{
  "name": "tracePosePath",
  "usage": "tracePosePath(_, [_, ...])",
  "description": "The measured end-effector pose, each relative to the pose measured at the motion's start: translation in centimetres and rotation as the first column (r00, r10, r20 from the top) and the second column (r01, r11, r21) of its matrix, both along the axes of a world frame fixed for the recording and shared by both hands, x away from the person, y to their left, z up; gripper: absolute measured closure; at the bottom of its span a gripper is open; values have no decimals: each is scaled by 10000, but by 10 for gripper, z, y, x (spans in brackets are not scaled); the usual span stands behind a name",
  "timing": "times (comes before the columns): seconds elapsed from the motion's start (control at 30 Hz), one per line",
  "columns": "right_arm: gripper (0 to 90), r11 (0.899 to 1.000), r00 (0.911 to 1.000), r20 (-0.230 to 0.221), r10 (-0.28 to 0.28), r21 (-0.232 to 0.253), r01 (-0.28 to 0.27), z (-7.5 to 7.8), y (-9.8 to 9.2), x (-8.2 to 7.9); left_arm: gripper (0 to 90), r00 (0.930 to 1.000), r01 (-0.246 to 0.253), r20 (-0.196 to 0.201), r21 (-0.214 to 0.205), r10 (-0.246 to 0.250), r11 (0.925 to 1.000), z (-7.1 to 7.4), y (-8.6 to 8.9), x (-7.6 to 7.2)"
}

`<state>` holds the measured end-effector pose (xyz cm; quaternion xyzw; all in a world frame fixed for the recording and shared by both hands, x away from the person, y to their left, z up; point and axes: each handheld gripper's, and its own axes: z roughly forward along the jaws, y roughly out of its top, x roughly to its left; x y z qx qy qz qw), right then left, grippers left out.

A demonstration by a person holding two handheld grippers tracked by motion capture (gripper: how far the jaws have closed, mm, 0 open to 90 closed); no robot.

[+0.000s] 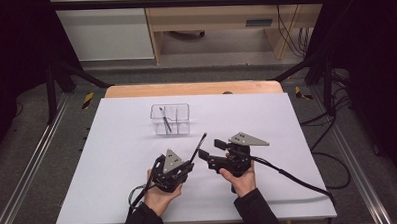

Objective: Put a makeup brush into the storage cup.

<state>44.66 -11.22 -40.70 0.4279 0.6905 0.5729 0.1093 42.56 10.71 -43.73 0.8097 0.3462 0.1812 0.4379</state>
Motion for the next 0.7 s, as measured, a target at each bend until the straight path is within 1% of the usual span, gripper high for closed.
tracePosePath(0.27, [332,9991,9995,-162,-259,346,265,-2,2,1,832,9999,-91,57,-70,91,9999,0,-5,-2])
tracePosePath(0.47, [385,9970,9983,-405,-415,635,440,-4,5,3,832,9999,-86,53,-126,87,9999,0,-8,-3])
tracePosePath(0.7, [459,9948,9963,-646,-561,816,613,-6,7,4,832,10000,-87,5,-177,87,9998,-1,-10,-4])
